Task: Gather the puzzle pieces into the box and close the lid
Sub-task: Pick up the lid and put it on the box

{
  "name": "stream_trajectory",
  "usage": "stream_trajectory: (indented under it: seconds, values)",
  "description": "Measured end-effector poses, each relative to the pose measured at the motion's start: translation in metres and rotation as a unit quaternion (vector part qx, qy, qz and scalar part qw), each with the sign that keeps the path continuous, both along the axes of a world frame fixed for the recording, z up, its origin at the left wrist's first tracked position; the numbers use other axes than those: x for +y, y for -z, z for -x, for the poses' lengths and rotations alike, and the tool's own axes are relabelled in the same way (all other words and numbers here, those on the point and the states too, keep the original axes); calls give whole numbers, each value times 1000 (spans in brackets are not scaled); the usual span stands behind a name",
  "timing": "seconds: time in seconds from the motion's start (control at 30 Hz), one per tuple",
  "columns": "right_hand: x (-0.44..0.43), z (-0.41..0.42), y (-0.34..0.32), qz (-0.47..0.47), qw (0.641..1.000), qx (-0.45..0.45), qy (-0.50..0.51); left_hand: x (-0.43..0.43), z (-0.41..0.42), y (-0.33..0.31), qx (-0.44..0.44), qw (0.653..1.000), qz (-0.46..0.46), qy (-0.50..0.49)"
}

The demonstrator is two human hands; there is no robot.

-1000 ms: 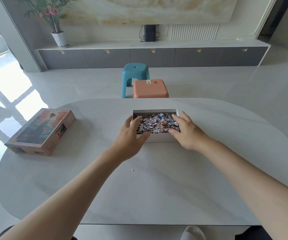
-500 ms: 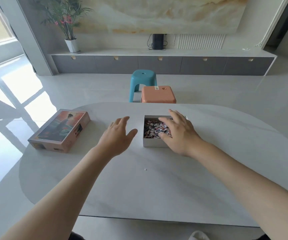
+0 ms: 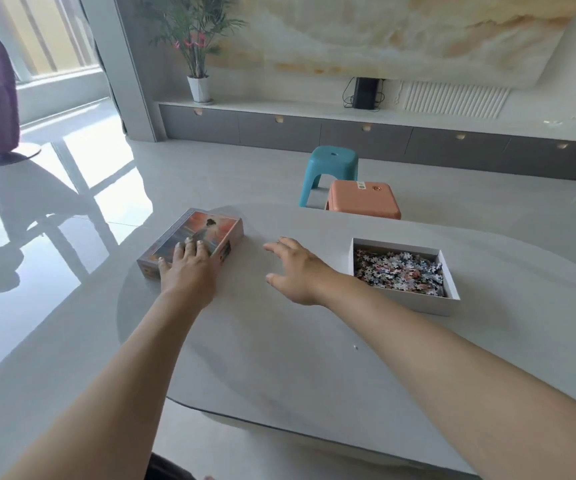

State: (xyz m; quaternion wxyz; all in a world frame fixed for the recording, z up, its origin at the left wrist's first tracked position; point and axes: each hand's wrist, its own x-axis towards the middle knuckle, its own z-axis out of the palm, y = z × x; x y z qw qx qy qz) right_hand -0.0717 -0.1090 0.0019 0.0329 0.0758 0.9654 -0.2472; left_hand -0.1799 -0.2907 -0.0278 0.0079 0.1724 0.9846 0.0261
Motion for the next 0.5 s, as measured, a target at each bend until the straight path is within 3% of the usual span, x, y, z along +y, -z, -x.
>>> stream_trajectory:
  seconds: [0.23, 0.33, 0.5]
  values:
    - [12, 3, 3, -25, 996, 3, 81, 21, -32, -9, 31, 979, -33, 200]
    - [22, 0, 0, -32, 989, 3, 142, 27, -40, -11, 2, 983, -50, 177]
    - [27, -10, -4, 74, 987, -21, 140, 31, -46, -14, -110, 979, -151, 86]
